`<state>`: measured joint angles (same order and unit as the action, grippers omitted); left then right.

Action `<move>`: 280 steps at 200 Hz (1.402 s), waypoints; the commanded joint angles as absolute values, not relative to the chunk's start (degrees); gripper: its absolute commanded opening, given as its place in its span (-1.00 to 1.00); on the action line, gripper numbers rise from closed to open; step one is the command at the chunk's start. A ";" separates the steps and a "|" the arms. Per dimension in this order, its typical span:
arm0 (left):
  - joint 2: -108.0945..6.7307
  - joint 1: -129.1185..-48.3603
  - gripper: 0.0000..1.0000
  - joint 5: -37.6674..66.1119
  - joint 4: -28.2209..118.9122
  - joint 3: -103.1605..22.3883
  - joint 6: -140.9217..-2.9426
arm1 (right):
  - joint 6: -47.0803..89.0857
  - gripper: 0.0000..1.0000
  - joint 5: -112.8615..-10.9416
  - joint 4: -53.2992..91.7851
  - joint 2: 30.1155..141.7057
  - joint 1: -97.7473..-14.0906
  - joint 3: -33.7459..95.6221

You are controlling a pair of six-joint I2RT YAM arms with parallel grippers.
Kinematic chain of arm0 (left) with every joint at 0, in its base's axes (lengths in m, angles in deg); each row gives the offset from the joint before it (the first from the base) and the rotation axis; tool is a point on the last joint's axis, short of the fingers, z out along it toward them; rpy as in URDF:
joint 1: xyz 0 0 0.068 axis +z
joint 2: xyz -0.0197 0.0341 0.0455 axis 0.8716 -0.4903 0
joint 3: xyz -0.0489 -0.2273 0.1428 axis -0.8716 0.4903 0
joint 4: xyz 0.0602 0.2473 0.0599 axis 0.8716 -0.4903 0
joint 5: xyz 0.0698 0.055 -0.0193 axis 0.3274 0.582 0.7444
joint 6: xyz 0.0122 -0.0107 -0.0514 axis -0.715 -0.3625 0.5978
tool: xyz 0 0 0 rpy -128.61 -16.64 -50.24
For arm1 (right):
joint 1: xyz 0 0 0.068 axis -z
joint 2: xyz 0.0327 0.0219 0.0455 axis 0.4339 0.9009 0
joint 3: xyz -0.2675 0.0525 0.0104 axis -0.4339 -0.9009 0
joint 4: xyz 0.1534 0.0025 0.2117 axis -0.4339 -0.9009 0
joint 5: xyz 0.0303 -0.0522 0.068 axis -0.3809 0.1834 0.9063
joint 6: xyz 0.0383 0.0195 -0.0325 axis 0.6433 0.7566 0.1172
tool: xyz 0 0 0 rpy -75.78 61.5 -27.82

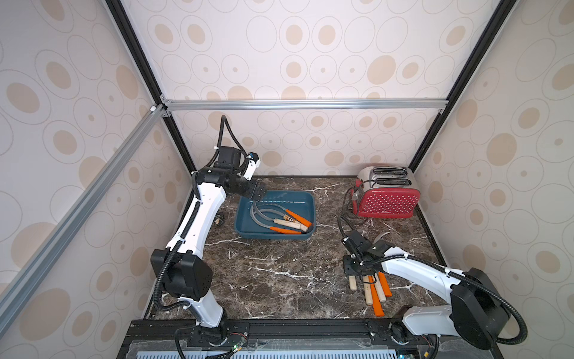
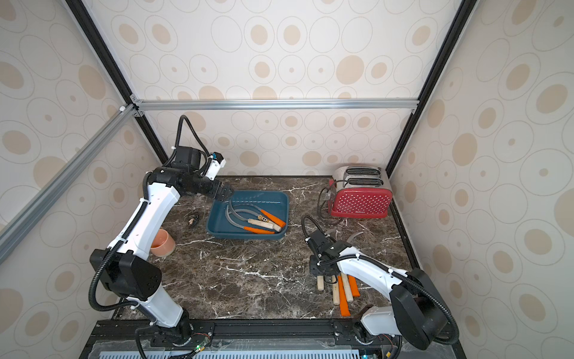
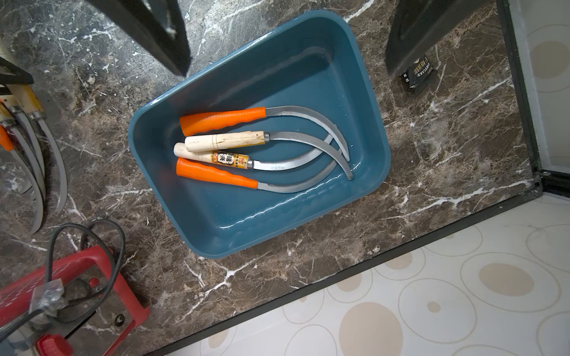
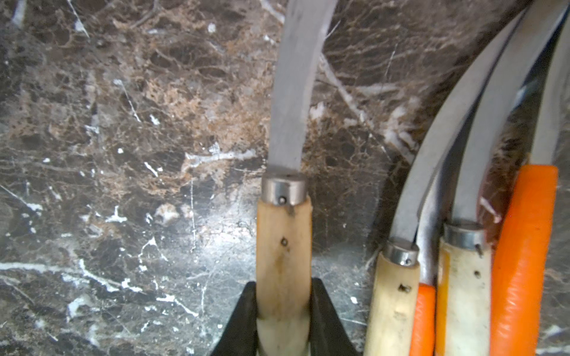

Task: Put small sickles into storage boxes
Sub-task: Pick up the sickle at the center of the board.

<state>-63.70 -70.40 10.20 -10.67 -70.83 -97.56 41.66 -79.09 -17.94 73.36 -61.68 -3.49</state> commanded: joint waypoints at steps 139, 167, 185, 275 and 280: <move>-62.86 -70.66 0.99 9.88 -11.13 -72.04 -98.29 | 39.92 -1.00 -81.73 -22.84 72.38 -62.83 1.96; -62.64 -70.66 0.98 10.08 -11.24 -71.81 -98.99 | 39.74 -1.00 -81.73 -23.02 72.15 -62.93 2.95; -62.44 -70.71 0.98 10.20 -11.13 -71.83 -99.08 | 39.58 -1.00 -81.76 -23.20 72.02 -62.90 3.45; -62.66 -70.68 0.98 9.69 -10.65 -70.69 -98.91 | 39.02 -1.00 -81.77 -23.37 71.48 -63.19 6.51; -62.69 -70.67 0.98 9.67 -10.69 -70.73 -98.91 | 38.88 -1.00 -81.78 -23.37 71.56 -63.17 6.85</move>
<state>-63.70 -70.40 10.03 -10.49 -70.48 -97.58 39.28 -80.47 -22.81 72.62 -62.69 4.40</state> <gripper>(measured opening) 0.992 0.254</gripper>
